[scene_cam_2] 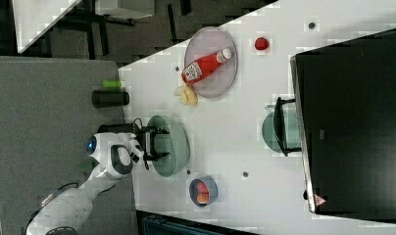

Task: Drag strainer right to left.

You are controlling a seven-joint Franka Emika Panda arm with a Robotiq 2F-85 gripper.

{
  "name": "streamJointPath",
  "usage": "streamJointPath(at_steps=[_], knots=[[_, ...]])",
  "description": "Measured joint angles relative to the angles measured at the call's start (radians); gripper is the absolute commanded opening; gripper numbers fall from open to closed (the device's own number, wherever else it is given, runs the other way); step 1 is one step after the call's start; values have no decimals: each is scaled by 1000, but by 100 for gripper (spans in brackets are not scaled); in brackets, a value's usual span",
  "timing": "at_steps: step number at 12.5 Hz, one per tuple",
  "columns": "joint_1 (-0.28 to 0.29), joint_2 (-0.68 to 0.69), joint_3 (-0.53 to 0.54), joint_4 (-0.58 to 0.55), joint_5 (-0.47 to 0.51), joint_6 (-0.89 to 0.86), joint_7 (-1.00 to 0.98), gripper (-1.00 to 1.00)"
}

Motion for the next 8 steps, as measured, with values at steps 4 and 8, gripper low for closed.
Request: streamJointPath(at_steps=[4, 8], knots=[[41, 70, -3, 104, 23, 33, 17, 100], [59, 25, -41, 66, 1, -103, -13, 100]])
